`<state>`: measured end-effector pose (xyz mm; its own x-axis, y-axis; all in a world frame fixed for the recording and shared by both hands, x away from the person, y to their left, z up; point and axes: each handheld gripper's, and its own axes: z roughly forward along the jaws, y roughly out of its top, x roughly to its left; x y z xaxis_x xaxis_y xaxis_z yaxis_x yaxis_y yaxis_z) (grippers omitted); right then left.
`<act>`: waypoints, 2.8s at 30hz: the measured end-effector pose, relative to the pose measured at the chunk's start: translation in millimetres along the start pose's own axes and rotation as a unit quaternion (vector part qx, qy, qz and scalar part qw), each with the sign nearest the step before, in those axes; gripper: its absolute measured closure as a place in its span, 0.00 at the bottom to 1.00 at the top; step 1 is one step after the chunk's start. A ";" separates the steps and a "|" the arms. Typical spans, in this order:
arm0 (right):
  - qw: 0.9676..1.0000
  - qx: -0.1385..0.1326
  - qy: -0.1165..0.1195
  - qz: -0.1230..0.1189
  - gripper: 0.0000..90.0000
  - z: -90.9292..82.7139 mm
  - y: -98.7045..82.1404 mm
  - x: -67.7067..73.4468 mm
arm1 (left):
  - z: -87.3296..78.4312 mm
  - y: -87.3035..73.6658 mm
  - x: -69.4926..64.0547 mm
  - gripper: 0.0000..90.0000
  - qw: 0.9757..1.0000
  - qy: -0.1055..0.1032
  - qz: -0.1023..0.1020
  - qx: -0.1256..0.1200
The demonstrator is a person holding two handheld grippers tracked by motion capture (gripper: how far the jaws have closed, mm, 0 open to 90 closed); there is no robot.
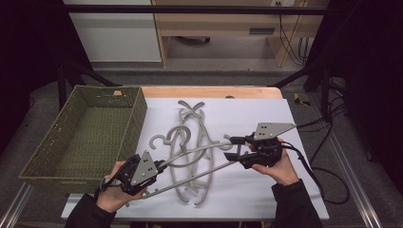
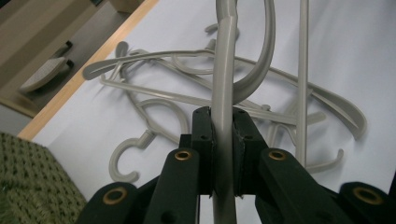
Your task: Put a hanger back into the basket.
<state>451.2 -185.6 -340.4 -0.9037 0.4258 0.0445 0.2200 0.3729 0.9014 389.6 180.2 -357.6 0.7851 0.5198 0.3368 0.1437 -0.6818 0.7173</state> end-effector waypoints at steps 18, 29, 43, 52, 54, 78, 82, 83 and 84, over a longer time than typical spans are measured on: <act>0.987 -0.050 -0.138 0.067 0.09 -25.8 -22.5 -9.4 | -31.4 6.2 35.3 0.91 0.992 0.069 -0.096 -0.040; 0.980 -0.074 -0.163 0.080 0.08 -32.7 -28.3 -11.2 | -58.9 5.7 78.4 0.91 0.985 0.094 -0.134 -0.053; 0.979 -0.080 -0.172 0.081 0.08 -34.0 -28.9 -11.8 | -76.7 -4.7 142.1 0.90 0.973 0.146 -0.174 -0.032; 0.978 -0.078 -0.174 0.081 0.08 -33.8 -28.9 -11.9 | -84.0 -33.9 176.0 0.90 0.966 0.180 -0.183 -0.013; 0.978 -0.076 -0.175 0.078 0.08 -33.3 -29.0 -12.0 | -85.7 -42.2 181.6 0.90 0.964 0.185 -0.189 -0.010; 0.980 -0.064 -0.171 0.082 0.08 -28.7 -31.3 -14.2 | -104.2 -132.6 212.2 0.90 0.956 0.207 -0.198 0.060; 0.980 -0.063 -0.172 0.082 0.07 -29.1 -31.5 -14.5 | -104.1 -139.5 212.7 0.90 0.956 0.208 -0.198 0.067; 0.980 -0.064 -0.172 0.083 0.07 -29.0 -31.6 -14.5 | -103.0 -140.1 213.2 0.90 0.955 0.209 -0.196 0.071; 0.980 -0.064 -0.171 0.083 0.07 -28.9 -31.7 -14.7 | -101.6 -140.4 213.4 0.90 0.955 0.209 -0.197 0.075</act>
<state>446.9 -227.5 -357.1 -0.6786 0.7315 0.0666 0.2856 0.1793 0.9414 475.7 439.1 -324.4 0.3484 0.8894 0.2959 0.4873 -0.4415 0.7534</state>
